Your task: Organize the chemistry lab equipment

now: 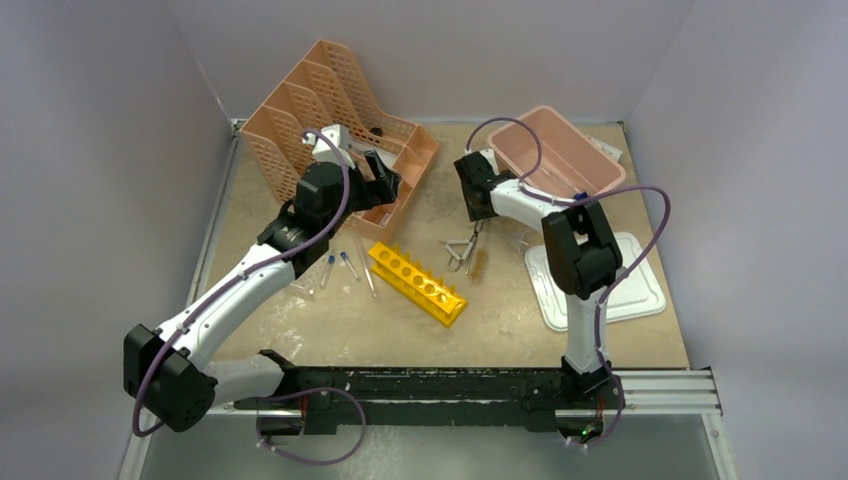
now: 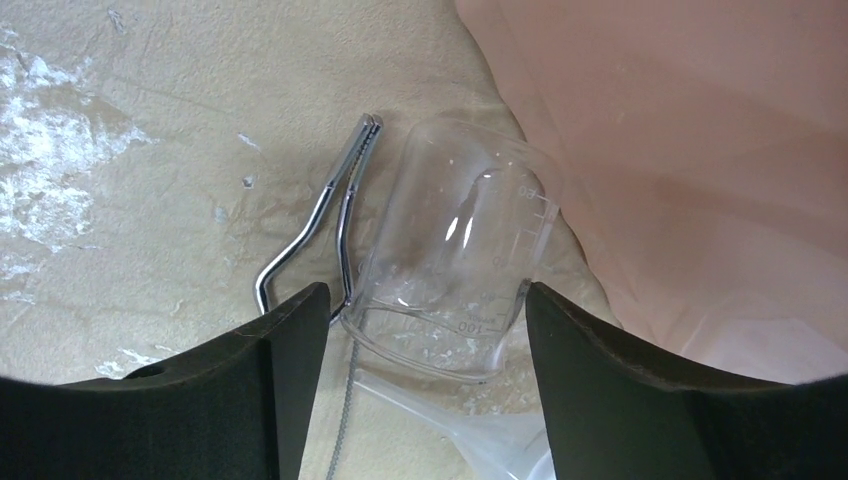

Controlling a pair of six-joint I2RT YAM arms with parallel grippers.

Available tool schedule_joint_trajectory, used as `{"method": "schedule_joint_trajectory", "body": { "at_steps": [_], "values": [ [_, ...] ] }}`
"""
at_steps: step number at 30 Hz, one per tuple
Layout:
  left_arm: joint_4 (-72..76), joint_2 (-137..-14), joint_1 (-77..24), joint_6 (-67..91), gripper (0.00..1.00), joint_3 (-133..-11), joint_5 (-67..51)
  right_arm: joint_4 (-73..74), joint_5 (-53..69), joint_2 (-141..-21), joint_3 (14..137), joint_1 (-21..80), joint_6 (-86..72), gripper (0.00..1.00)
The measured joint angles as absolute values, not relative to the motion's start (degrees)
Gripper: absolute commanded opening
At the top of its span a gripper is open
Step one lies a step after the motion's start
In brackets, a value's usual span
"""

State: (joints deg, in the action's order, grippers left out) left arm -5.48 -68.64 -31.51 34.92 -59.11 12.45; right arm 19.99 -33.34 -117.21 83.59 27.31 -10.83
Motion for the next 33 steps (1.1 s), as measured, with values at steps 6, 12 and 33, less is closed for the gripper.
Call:
{"method": "schedule_joint_trajectory", "body": {
  "at_steps": [6, 12, 33],
  "values": [
    [-5.5, -68.6, -31.5, 34.9, 0.89, -59.1, 12.4, 19.0, -33.8, -118.5, 83.7, 27.0, -13.3, 0.72],
    [-5.5, -68.7, -31.5, 34.9, 0.89, -59.1, 12.4, 17.6, -34.9, -118.7, 83.7, 26.7, -15.9, 0.69],
    [-4.9, -70.0, -31.5, 35.6, 0.88, -59.1, 10.9, 17.4, -23.9, -106.9, 80.9, 26.3, -17.1, 0.5]
  ]
}}
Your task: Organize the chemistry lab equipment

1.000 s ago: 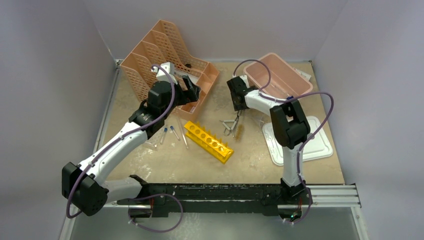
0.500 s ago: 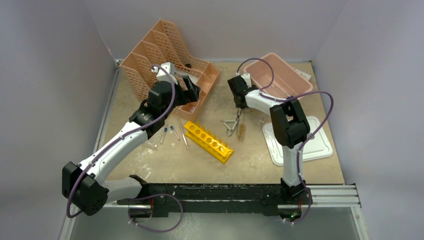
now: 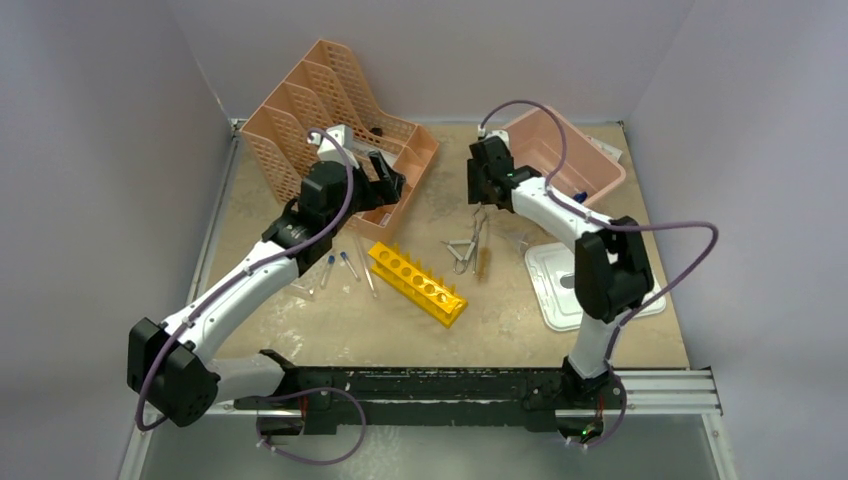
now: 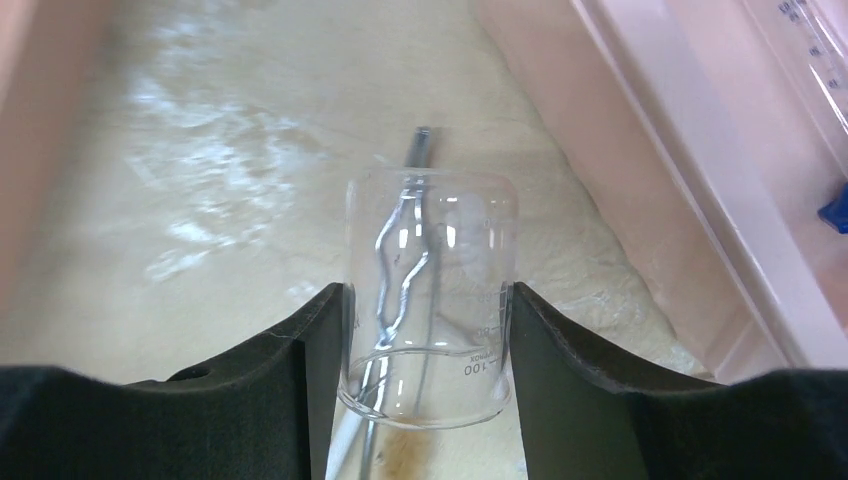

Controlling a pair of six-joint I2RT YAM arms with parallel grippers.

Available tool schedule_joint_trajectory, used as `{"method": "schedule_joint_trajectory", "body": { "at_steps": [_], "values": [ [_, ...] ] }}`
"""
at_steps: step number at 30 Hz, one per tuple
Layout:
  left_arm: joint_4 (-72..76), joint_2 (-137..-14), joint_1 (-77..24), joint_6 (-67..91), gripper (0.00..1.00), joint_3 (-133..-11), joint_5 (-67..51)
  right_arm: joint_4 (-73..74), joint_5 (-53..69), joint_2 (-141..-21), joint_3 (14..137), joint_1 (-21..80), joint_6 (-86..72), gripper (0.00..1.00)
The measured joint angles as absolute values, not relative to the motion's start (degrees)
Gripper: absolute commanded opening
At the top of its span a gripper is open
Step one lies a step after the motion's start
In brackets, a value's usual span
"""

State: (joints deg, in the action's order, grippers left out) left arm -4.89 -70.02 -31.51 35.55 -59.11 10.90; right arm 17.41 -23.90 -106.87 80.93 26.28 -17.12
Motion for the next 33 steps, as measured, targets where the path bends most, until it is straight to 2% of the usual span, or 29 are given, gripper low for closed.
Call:
{"method": "schedule_joint_trajectory", "body": {
  "at_steps": [7, 22, 27, 33],
  "values": [
    [-2.4, -70.8, -31.5, 37.4, 0.88, -58.6, 7.1, 20.7, -11.7, -99.0, 79.6, 24.2, -20.7, 0.48],
    [-0.5, -68.1, -31.5, 37.7, 0.86, -53.2, 1.8, 46.0, 7.8, -83.5, 64.0, 23.5, -27.1, 0.47],
    [0.2, -64.8, -31.5, 36.1, 0.86, -51.8, 1.9, 50.5, 13.2, -83.4, 60.4, 23.7, -27.3, 0.46],
    [0.2, -62.9, -31.5, 34.3, 0.86, -51.6, 2.7, 53.6, 17.2, -88.7, 57.7, 25.5, -27.2, 0.48]
  ]
}}
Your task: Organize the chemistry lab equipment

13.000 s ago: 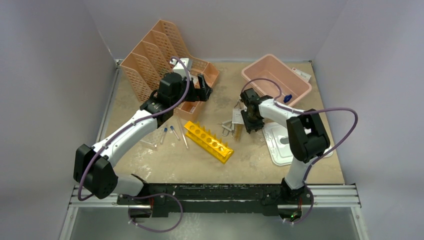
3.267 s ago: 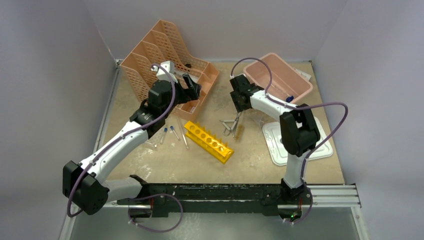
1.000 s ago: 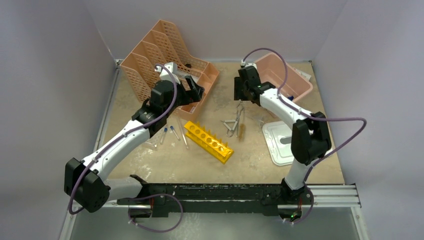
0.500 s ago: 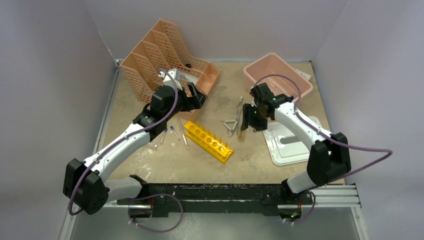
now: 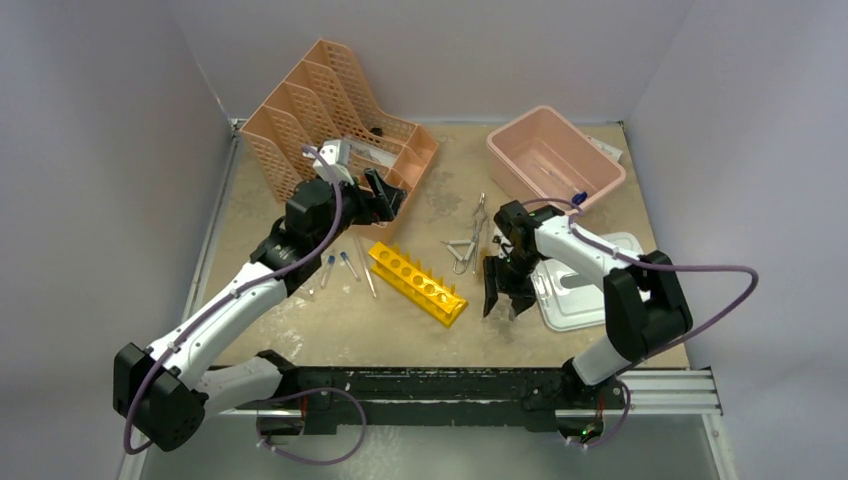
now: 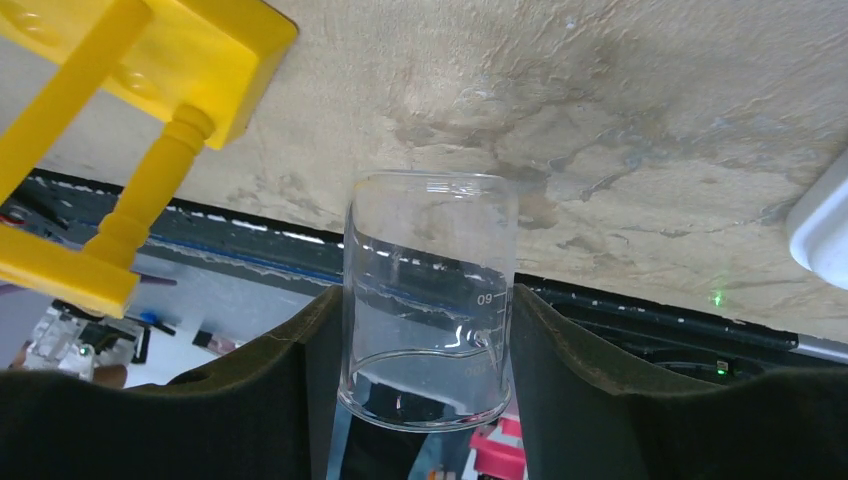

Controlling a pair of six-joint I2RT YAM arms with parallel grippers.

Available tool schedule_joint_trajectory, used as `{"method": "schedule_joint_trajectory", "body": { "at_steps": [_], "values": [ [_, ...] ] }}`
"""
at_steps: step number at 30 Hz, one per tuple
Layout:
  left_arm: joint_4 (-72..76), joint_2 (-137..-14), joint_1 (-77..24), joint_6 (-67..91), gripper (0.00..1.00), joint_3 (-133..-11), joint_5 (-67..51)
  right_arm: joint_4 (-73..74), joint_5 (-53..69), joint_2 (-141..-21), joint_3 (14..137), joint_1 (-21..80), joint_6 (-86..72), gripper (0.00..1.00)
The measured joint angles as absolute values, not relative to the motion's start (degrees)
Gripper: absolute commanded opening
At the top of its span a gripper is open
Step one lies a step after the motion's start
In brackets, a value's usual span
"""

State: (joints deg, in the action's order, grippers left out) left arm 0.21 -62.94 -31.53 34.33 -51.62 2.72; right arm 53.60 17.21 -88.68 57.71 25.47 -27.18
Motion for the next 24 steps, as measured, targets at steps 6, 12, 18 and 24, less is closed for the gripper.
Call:
{"method": "schedule_joint_trajectory", "body": {
  "at_steps": [6, 12, 18, 24],
  "values": [
    [-0.4, -62.4, -31.5, 32.7, 0.86, -51.6, 3.5, 55.2, 17.3, -93.1, 57.8, 26.0, -26.4, 0.55],
    [-1.9, -62.1, -31.5, 31.6, 0.86, -51.2, 4.2, 57.6, 15.8, -97.4, 59.8, 26.0, -24.4, 0.62],
    [-3.2, -61.6, -31.5, 30.8, 0.86, -50.7, 5.1, 58.9, 13.8, -99.1, 63.0, 26.0, -23.2, 0.79],
    [-4.0, -61.3, -31.5, 30.8, 0.86, -50.7, 6.0, 58.0, 10.6, -98.5, 67.0, 26.0, -23.1, 0.81]
  ]
}}
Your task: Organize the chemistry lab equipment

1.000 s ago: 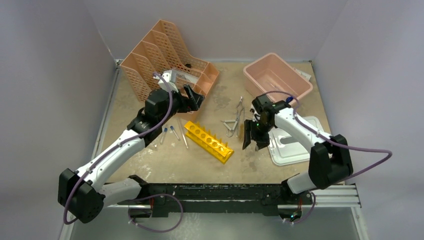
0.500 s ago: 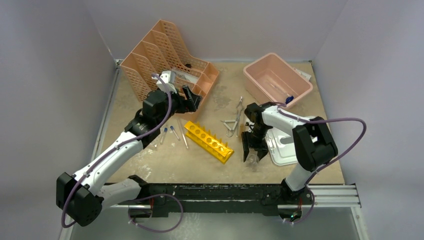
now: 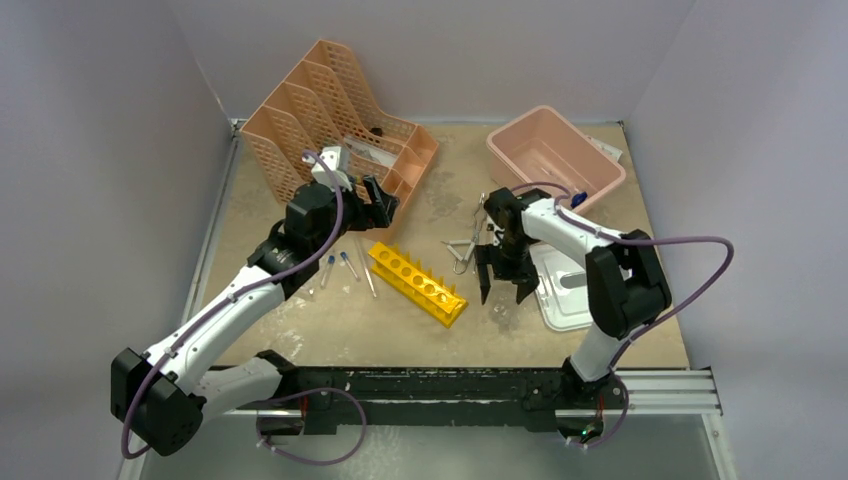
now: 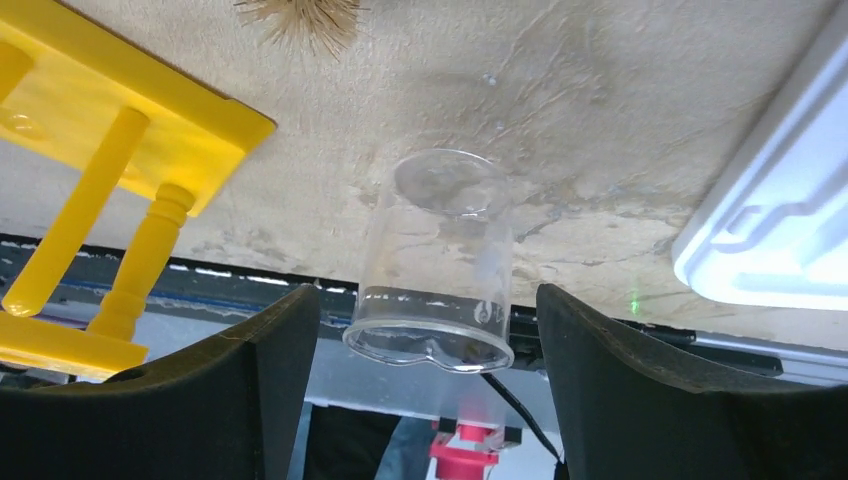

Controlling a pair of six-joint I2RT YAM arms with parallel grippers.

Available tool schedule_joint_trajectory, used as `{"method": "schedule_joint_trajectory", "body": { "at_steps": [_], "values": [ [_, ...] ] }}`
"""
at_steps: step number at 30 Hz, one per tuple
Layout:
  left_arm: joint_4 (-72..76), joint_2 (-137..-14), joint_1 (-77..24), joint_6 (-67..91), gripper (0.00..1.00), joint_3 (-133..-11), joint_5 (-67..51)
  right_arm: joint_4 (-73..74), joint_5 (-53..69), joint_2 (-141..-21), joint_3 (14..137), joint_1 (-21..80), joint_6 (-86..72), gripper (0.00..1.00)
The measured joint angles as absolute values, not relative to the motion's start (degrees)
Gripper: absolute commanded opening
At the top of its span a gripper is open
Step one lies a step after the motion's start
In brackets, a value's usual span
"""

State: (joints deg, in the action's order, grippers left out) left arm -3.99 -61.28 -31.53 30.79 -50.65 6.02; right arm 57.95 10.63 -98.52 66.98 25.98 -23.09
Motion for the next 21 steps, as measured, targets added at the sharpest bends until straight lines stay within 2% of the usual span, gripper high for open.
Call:
{"method": "schedule_joint_trajectory", "body": {
  "at_steps": [5, 13, 21],
  "values": [
    [-4.4, -61.3, -31.5, 30.8, 0.86, -50.7, 6.0, 54.9, 6.9, -93.4, 65.9, 26.0, -24.6, 0.81],
    [-5.1, -62.7, -31.5, 30.8, 0.86, -51.7, 5.3, 46.7, -0.2, -73.6, 53.6, 29.7, -30.3, 0.79],
    [-5.5, -64.8, -31.5, 30.8, 0.86, -54.4, 4.7, 44.8, -6.0, -74.8, 52.2, 38.8, -39.1, 0.81]
  ]
}}
